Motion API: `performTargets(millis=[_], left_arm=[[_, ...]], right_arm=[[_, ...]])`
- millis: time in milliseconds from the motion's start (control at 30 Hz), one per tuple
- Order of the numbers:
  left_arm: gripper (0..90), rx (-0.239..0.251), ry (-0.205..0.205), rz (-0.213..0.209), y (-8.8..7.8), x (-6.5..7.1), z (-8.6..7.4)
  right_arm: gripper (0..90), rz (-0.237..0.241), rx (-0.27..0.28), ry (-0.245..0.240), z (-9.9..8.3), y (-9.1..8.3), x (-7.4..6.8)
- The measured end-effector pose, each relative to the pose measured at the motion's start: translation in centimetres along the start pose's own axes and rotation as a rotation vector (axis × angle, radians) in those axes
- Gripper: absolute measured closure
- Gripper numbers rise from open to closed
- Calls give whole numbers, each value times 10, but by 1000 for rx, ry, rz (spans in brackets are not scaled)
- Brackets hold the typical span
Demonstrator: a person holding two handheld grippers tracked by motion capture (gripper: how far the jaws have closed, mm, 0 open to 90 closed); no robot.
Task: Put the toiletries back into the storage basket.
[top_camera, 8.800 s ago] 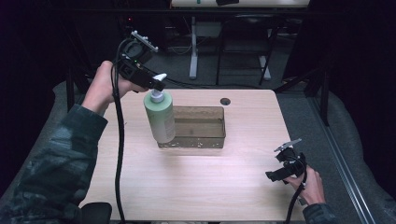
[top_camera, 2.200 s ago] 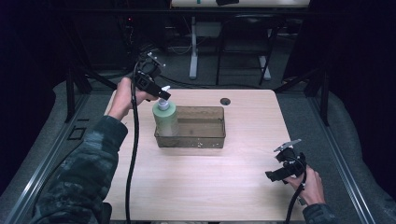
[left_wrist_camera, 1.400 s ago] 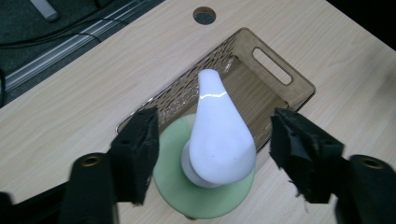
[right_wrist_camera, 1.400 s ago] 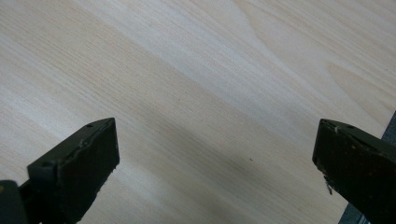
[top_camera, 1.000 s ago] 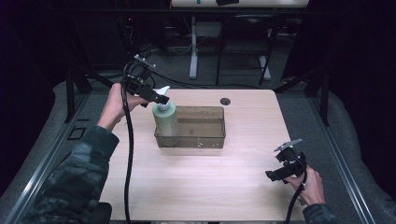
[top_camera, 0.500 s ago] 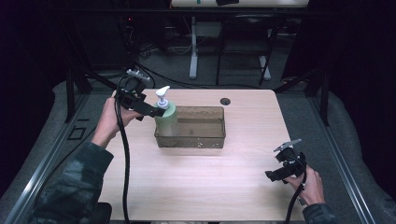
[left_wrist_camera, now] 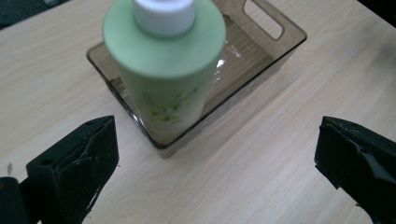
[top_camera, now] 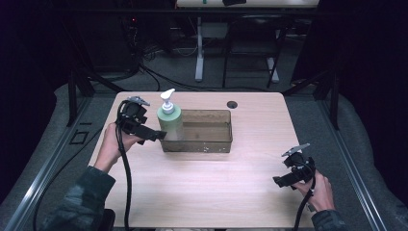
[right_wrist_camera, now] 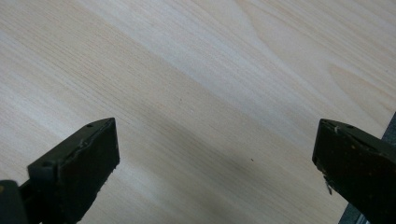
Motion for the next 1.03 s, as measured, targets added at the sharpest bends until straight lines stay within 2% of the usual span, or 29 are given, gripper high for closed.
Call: performTargets(millis=[233, 400, 467, 933, 1033], left_arm=[[0, 1, -33, -1, 10, -7, -21], [0, -33, -55, -3, 24, -13, -39], [0, -35, -57, 9, 30, -15, -46], [0, -41, -91, 18, 51, -26, -72], [0, -36, -97, 9, 54, -28, -75]], right_arm=[[2, -3, -1, -3, 0, 1, 0], [2, -5, -1, -5, 0, 1, 0], [2, -4, -2, -5, 0, 1, 0], [3, -1, -2, -12, 0, 2, 0], [3, 2, -6, -12, 0, 3, -1]])
Point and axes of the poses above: each handheld gripper's, and its own axes: y roughly forward along the jaws, z roughly out of its top, x roughly to its right, the point moved 8 cm from there along y, roughly forward along the jaws, and after that the axes turned 11 degrees about -y, right-handed, at the moved point
